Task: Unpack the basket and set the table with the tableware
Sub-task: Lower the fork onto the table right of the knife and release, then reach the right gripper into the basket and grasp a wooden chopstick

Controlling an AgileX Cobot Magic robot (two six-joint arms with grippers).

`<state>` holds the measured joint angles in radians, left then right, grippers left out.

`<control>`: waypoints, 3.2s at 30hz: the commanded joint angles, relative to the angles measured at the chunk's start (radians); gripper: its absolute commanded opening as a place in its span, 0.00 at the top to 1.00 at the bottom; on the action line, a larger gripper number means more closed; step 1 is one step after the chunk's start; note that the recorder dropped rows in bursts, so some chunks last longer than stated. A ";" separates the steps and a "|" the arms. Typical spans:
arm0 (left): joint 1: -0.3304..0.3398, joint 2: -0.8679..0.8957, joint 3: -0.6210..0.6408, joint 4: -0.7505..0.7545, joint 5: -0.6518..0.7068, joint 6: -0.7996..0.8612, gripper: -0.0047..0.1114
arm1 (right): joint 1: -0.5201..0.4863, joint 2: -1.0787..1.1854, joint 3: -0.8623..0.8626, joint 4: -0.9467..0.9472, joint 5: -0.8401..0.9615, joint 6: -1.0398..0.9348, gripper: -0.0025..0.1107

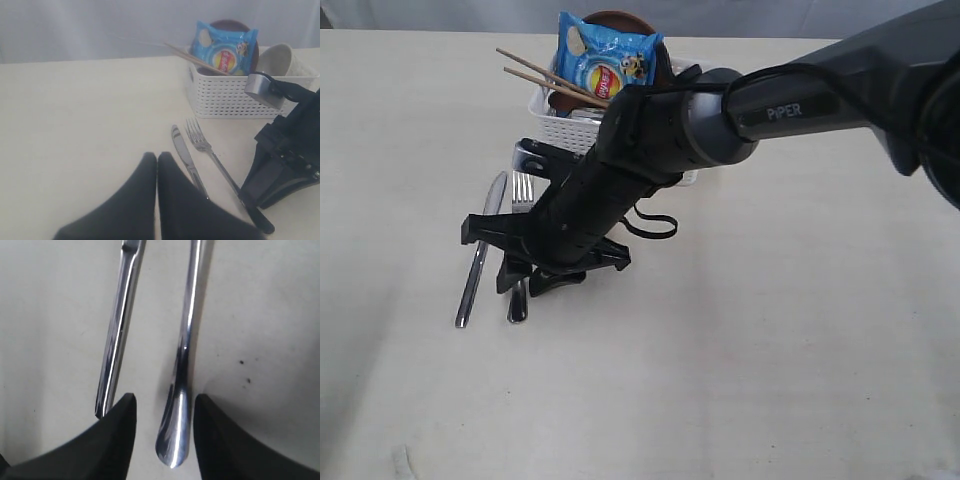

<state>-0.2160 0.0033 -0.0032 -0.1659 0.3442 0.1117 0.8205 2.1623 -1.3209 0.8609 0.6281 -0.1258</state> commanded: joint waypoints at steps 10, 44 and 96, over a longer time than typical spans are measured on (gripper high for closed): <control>-0.006 -0.003 0.003 0.003 -0.002 -0.002 0.96 | 0.033 0.025 0.019 -0.084 0.020 0.006 0.64; -0.006 -0.003 0.003 0.000 -0.002 -0.002 0.96 | 0.066 0.025 0.019 -0.055 -0.028 -0.008 0.64; -0.006 -0.003 0.003 0.000 -0.002 -0.002 0.96 | -0.393 -0.394 0.019 -0.705 -0.271 -0.060 0.64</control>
<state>-0.2160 0.0033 -0.0032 -0.1659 0.3442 0.1117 0.4268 1.7766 -1.3020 0.1662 0.4120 -0.1375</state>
